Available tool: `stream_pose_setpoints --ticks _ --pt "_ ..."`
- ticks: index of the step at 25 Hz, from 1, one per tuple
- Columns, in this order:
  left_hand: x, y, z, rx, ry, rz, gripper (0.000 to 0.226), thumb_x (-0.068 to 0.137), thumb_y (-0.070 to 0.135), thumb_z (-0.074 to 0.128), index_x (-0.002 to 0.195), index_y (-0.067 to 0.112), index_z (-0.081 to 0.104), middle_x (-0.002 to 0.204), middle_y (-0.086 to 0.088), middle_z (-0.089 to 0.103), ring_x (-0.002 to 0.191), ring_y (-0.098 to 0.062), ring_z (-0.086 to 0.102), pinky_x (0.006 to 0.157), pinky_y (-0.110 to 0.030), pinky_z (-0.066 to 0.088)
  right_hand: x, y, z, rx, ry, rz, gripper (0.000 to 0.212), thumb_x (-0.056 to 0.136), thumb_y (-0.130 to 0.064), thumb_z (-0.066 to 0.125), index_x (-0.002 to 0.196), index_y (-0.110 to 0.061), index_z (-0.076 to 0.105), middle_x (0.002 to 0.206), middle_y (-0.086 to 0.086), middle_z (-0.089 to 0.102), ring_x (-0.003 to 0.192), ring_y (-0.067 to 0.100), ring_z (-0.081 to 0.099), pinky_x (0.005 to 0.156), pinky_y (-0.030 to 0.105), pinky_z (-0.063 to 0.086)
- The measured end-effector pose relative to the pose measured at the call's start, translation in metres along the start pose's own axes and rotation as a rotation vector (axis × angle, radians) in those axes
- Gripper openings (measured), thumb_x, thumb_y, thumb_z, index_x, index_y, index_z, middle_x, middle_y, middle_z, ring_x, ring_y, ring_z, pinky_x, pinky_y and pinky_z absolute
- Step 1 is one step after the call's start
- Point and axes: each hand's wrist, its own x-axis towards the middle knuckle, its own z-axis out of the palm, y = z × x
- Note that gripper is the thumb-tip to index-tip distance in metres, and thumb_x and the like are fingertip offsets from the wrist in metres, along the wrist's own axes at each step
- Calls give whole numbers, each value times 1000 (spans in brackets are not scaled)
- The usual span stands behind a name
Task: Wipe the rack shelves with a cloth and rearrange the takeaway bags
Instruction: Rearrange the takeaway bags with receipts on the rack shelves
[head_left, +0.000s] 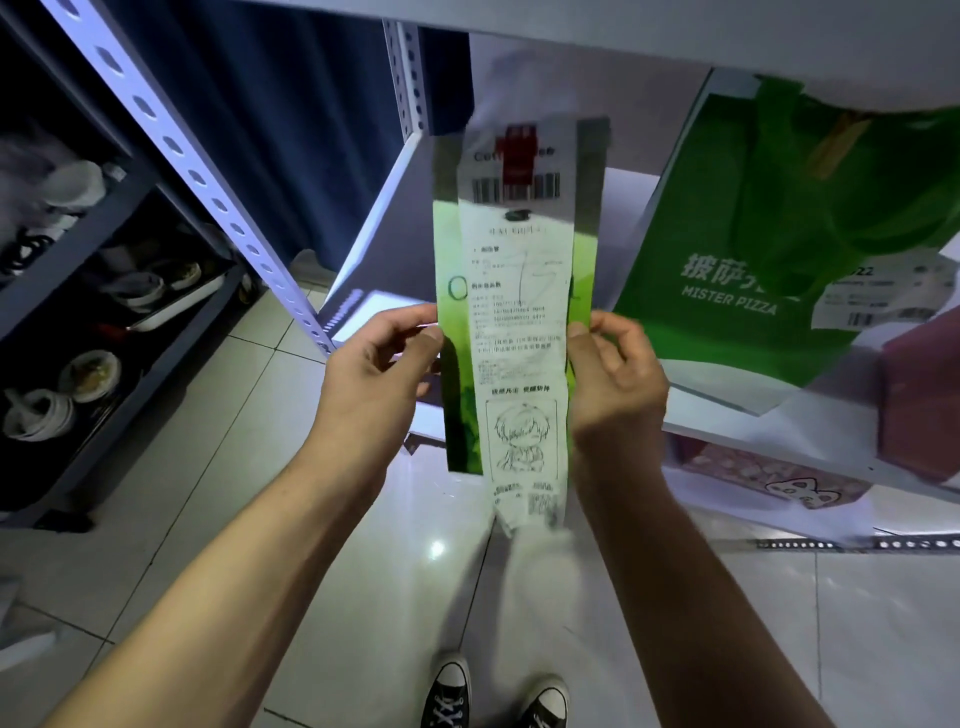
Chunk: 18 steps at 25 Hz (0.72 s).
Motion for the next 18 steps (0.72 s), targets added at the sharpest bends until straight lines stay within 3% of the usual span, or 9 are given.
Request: stream_pose_setpoints --ticks 4,7,9,11,14,18 --pt "16 13 5 41 -16 125 22 99 16 58 109 32 70 98 15 72 86 -3 64 67 -16 51 34 -9 33 60 -13 -41 16 100 -2 56 92 -16 59 91 9 71 85 21 66 79 38 54" --pt "39 22 12 -66 -43 148 28 98 6 54 117 23 66 103 9 72 94 -9 65 84 -33 60 50 -6 45 96 -16 -70 16 99 -2 56 93 -17 59 81 9 67 81 27 60 75 43 48" --pt "50 21 14 -84 -58 131 30 98 1 52 120 19 63 113 2 72 108 -15 65 97 -40 57 59 -4 48 111 -22 -92 16 97 0 57 96 -16 60 78 12 67 78 29 58 71 45 46" --pt "56 16 16 -90 -56 109 32 97 -3 51 119 18 60 117 0 70 119 -17 62 104 -42 52 62 3 48 35 -22 -134 16 96 1 57 102 -12 62 87 19 67 81 28 58 73 44 47" --pt "59 5 16 -73 -46 147 35 94 -6 53 121 17 59 114 5 71 114 -10 64 104 -41 52 47 29 40 -163 10 -101 10 100 -8 56 107 -7 64 96 11 68 85 20 60 80 35 49" --pt "57 -18 16 49 -72 115 35 92 3 56 121 23 60 107 11 72 112 -16 66 102 -45 52 22 66 30 -381 17 122 27 105 -21 45 125 -11 60 121 14 65 112 32 60 104 47 46"
